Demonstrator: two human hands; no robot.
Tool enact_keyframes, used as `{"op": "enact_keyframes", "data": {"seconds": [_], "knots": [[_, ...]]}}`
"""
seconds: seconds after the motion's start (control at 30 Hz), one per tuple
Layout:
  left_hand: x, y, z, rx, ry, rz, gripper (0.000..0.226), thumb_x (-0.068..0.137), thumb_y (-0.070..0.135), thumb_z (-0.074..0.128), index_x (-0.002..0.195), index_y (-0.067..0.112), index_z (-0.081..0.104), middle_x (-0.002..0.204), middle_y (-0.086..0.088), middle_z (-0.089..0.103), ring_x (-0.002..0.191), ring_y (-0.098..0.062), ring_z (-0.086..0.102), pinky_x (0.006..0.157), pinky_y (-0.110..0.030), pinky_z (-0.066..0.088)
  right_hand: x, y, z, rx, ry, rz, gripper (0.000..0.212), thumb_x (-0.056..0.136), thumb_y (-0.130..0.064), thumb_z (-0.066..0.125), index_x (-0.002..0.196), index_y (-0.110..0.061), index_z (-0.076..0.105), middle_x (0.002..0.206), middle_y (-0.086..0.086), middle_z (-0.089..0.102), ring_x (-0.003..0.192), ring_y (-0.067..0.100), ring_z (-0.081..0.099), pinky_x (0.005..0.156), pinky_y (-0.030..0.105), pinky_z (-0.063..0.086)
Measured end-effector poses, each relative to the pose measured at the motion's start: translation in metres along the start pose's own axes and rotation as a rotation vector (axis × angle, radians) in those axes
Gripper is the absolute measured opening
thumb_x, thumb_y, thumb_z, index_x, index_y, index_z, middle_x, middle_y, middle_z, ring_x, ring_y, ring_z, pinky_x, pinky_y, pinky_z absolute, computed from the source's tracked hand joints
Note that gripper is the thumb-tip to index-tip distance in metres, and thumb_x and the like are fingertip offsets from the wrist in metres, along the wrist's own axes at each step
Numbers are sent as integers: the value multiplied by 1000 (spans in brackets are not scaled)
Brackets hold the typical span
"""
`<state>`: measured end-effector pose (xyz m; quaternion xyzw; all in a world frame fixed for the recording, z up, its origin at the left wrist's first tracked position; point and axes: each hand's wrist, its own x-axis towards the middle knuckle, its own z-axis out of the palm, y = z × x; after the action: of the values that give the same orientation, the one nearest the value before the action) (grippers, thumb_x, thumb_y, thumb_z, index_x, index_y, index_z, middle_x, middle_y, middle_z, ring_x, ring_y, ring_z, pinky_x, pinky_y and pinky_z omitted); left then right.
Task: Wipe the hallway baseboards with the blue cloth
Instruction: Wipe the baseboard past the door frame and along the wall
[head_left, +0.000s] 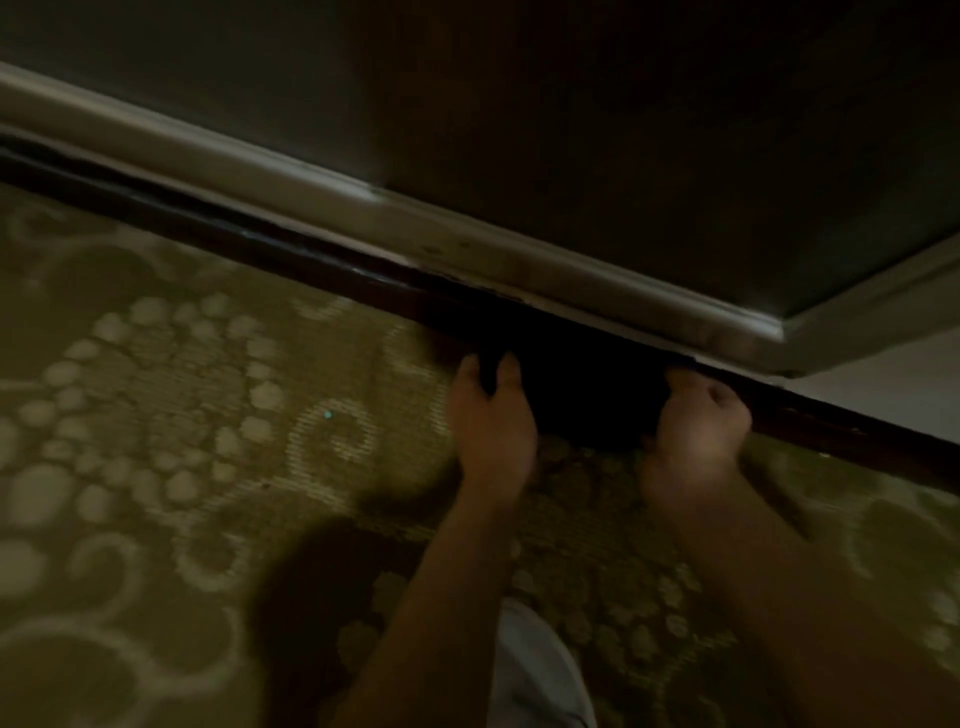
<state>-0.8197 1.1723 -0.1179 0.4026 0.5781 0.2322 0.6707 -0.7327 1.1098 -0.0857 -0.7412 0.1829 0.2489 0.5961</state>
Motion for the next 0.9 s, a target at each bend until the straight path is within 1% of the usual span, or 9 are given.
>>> {"op": "enact_keyframes", "data": {"seconds": [0.1,0.2,0.3,0.37,0.47,0.6,0.7,0.83,0.9], "knots": [[25,15,-45,-38,224,70,10,100,20,52,92,22,57,88,1,63,81,-12,60,82,-32,46,-26,14,61,-109,-160,-89,20,93,-23,65,109,-12,64,112,9,68,101,25,65,93,42,55],[52,44,-87,-62,447,45,12,100,22,50,89,19,52,97,-5,62,96,-21,60,96,-36,49,-42,19,110,-125,-317,16,28,89,-23,70,114,-10,67,108,8,68,100,26,65,93,44,56],[83,75,-101,-53,373,93,15,100,20,49,86,21,55,103,-6,64,107,-26,62,102,-43,49,-46,18,114,-42,-408,182,10,91,-22,68,98,-16,65,94,-2,61,87,15,58,78,36,58],[97,82,-89,84,371,105,11,96,19,49,98,17,60,112,-13,66,110,-32,62,102,-42,49,-42,20,99,24,-398,233,6,91,-19,67,90,-18,61,94,-2,59,84,12,56,70,32,57],[81,69,-57,399,475,214,27,97,21,49,117,9,61,116,-16,67,110,-33,61,94,-33,47,-35,21,75,72,-324,229,4,91,-15,66,90,-16,62,97,5,65,89,21,64,79,43,59],[43,44,-26,655,293,400,20,99,21,48,111,9,58,105,-15,68,101,-33,63,78,-32,44,-19,23,53,103,-128,222,10,91,-13,63,87,-22,60,101,8,68,95,26,66,85,47,58],[70,55,-50,536,350,302,26,99,23,49,114,5,60,115,-19,66,109,-33,61,93,-35,46,-22,23,55,122,-264,310,18,92,-13,64,110,-16,63,110,5,62,94,20,62,71,37,58],[110,76,-79,126,549,136,36,84,28,47,112,11,61,116,-18,66,109,-35,63,101,-44,48,-46,20,85,34,-486,334,10,93,-16,65,100,-12,59,102,4,56,84,12,55,71,29,58],[107,75,-69,154,585,163,32,92,26,45,116,10,59,120,-17,65,112,-33,61,103,-37,46,-46,15,92,29,-450,297,7,95,-16,62,99,-14,58,94,0,55,77,9,53,73,30,56]]}}
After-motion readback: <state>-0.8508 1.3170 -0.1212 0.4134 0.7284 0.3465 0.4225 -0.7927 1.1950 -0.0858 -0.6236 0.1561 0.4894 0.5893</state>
